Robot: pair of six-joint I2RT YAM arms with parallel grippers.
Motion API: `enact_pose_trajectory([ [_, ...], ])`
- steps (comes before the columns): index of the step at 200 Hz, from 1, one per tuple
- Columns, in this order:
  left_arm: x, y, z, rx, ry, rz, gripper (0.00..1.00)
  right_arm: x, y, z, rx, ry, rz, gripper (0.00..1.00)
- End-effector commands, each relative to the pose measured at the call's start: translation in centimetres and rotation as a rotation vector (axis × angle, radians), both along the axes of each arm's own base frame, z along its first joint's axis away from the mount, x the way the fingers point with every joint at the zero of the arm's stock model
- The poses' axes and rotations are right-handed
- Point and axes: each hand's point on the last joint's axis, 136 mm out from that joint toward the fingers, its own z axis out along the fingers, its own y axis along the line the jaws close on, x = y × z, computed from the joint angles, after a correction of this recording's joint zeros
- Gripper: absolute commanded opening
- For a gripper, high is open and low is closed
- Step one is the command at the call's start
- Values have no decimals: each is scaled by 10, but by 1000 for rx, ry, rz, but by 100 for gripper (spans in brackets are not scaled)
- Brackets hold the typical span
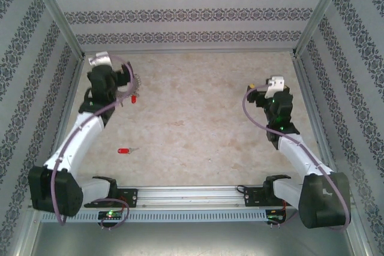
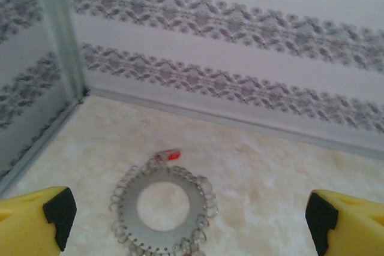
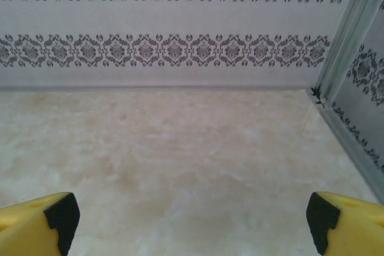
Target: Put the keys on the keyring
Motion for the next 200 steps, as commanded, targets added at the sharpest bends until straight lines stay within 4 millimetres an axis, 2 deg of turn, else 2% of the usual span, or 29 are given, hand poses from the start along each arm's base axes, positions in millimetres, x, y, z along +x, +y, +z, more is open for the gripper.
enact_pose_trajectory([
  [1,-11,27,-67,5,386,172,99,-8,-30,-11,-61,182,-174,98],
  [15,16,12,-78,3,453,75,99,-16,-71,-1,18,142,-463,98],
  [24,34,-6,-93,-25,496,-34,99,-20,-81,0,80,151,-532,98],
  [35,52,-30,-113,-100,519,-161,99,-18,-78,-6,185,200,-482,98],
  [53,78,-54,-138,-243,488,-273,99,-15,-65,-14,405,293,-360,98],
  [74,106,-62,-163,-265,500,-318,99,-19,-54,-18,478,331,-309,98],
  [91,124,-58,-189,-288,538,-305,99,-20,-46,-24,511,331,-272,98],
  [109,132,-51,-216,-280,565,-256,99,-21,-38,-34,533,364,-243,98],
  [148,142,-64,-242,-335,606,-308,99,-25,-24,-51,510,429,-221,98],
  [163,141,-78,-249,-376,613,-380,99,-26,-23,-54,507,435,-229,98],
  [175,137,-82,-255,-399,627,-386,99,-25,-21,-55,505,442,-221,98],
  [200,123,-97,-261,-466,619,-427,99,-25,-20,-56,506,457,-224,98],
])
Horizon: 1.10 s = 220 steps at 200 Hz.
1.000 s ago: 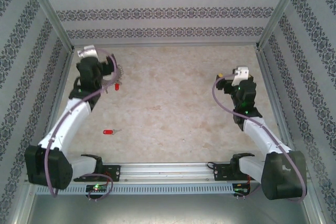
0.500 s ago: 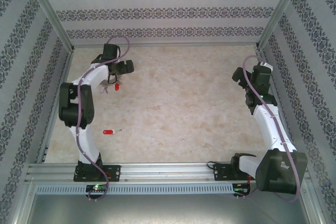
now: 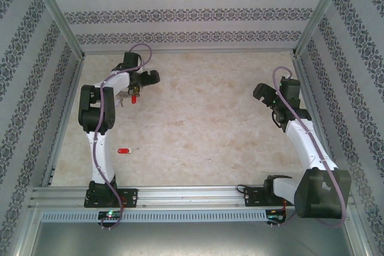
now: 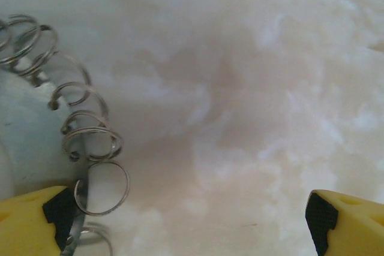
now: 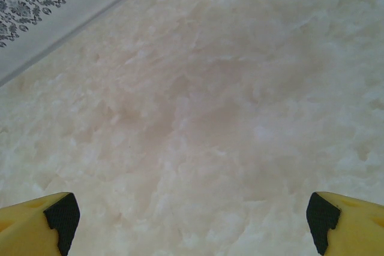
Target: Put the keys on the keyring
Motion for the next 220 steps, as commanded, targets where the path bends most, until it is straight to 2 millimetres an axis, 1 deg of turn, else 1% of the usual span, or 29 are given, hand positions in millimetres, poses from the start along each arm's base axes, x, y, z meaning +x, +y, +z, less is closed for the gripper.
enact_pose_trajectory([
  [1,-11,-19,-8,-112,5,-25,99,-4,4,-8,18,38,2,98],
  [23,-27,-42,-7,-124,-10,-77,99,-3,3,-10,22,38,-16,98],
  [45,-47,-71,-9,-134,-8,-119,99,0,3,-13,19,51,-25,98],
  [56,-58,-90,-13,-150,-11,-134,99,2,4,-14,21,64,-20,98],
  [74,-82,-123,-25,-150,1,-165,99,3,5,-14,28,70,-21,98],
  [88,-102,-152,-26,-154,-5,-216,99,2,3,-13,27,64,-37,98],
  [110,-139,-201,-19,-151,-17,-322,99,-5,-5,-9,12,54,-78,98],
  [118,-156,-221,-17,-151,-16,-373,99,-7,-9,-8,5,48,-97,98],
  [133,-188,-250,-16,-147,-4,-464,99,-10,-13,-7,-1,40,-112,98],
  [145,-215,-272,-12,-132,-16,-566,99,-11,-11,-7,9,42,-90,98],
  [158,-241,-291,-6,-100,-32,-667,99,-14,-5,-12,30,67,-61,98],
  [175,-268,-305,7,-116,-41,-763,99,-19,8,-23,71,101,6,98],
  [187,-282,-307,19,-146,-51,-803,99,-27,15,-32,86,123,36,98],
  [196,-288,-306,35,-168,-68,-820,99,-33,19,-37,90,136,64,98],
  [204,-291,-303,52,-169,-98,-834,99,-38,24,-38,86,134,97,96],
  [214,-291,-295,78,-141,-148,-851,99,-44,32,-37,74,129,145,94],
  [220,-287,-288,93,-112,-180,-852,99,-47,37,-35,68,120,174,93],
])
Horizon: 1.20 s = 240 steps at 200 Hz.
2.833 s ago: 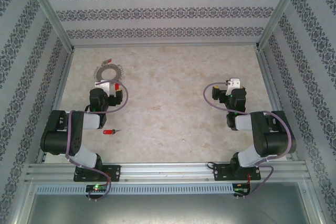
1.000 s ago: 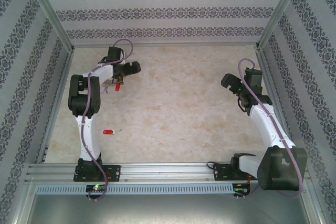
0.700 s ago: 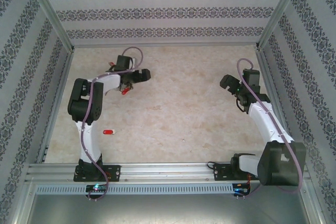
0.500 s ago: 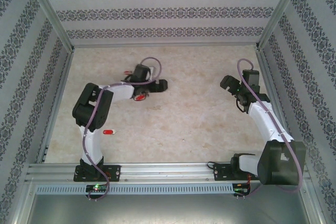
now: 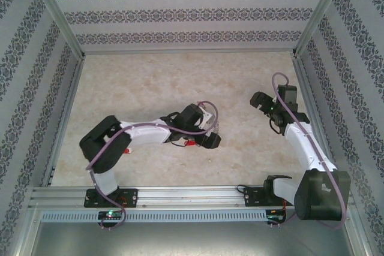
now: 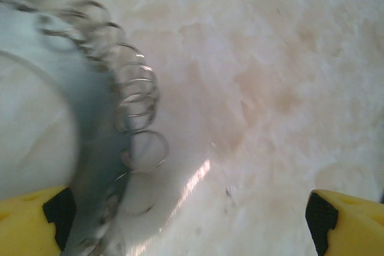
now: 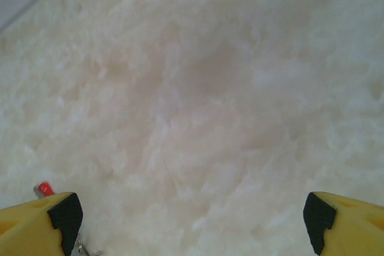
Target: Put the keys on the keyring
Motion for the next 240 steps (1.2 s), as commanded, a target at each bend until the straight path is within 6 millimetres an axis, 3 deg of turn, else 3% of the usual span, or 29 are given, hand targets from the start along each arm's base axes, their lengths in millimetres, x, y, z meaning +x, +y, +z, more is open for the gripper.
enact_pose_trajectory([
  [1,2,16,67,-13,-138,-44,99,-20,23,0,5,-3,136,93],
  [18,20,46,105,-10,-197,12,99,-26,46,4,11,-22,232,88],
  [33,50,88,127,-30,-177,158,99,-30,68,3,-17,-4,327,84],
  [51,75,137,131,-8,-122,343,99,-35,97,-3,-94,43,459,77],
  [68,80,163,127,83,-137,421,99,-36,128,-5,-161,70,577,69],
  [92,65,175,114,131,-77,410,99,-35,173,-4,-206,78,702,55],
  [107,62,193,108,170,-75,445,99,-30,198,-10,-205,64,766,49],
  [133,60,202,113,126,-127,482,99,-19,240,-22,-157,46,893,34],
  [156,62,207,114,75,-102,523,99,-3,264,-28,-175,35,942,32],
  [188,65,221,91,72,21,623,99,0,306,-47,-247,19,1107,30],
  [240,66,221,92,16,118,659,99,17,318,-70,-369,-23,1197,31],
])
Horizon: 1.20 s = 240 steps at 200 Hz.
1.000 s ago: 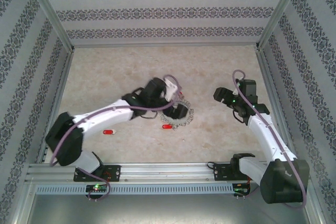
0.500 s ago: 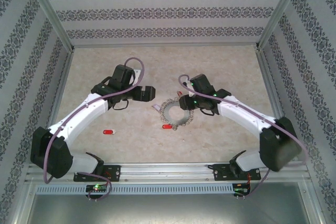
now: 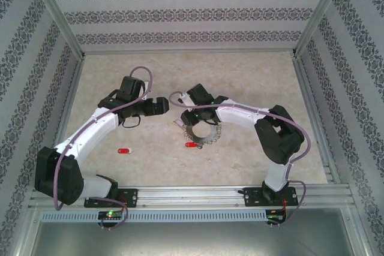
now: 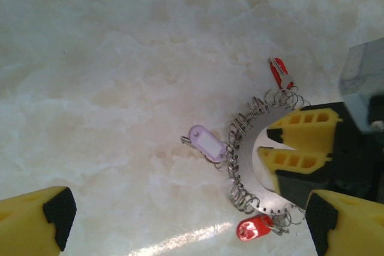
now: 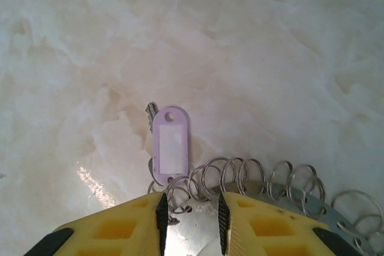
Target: Put the keys on the keyring
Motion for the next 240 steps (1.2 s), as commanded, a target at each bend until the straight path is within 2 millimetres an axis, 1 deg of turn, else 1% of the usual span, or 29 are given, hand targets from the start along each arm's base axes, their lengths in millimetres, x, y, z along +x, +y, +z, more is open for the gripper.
enact_pose_trajectory([
  [1,-2,2,5,-57,41,42,99,18,5,1,-30,-84,65,31],
  [28,-5,10,-3,-82,89,75,99,26,0,-9,-62,-75,63,27],
  [39,-6,15,-8,-81,117,89,99,29,-4,-12,-76,-59,50,21],
  [54,-8,20,-13,-77,145,105,99,29,-6,-16,-95,-30,43,7],
  [63,-8,21,-15,-75,152,109,99,29,-7,-17,-101,-27,33,6],
  [76,-7,22,-14,-76,148,109,99,28,-7,-17,-99,-28,30,6],
  [114,-4,22,-10,-60,146,96,99,32,-13,-17,-132,-24,3,11],
  [147,-5,30,-5,-29,117,118,99,32,-12,-15,-140,-19,-2,15],
  [181,-7,33,1,-18,94,122,99,28,-10,-19,-166,-10,16,18],
  [200,-7,34,1,-15,94,125,99,26,-6,-21,-195,-30,38,18],
  [223,-9,35,1,-19,96,134,99,27,-8,-27,-241,-42,40,19],
  [240,-12,36,1,-24,95,140,99,29,-11,-28,-256,-59,20,25],
])
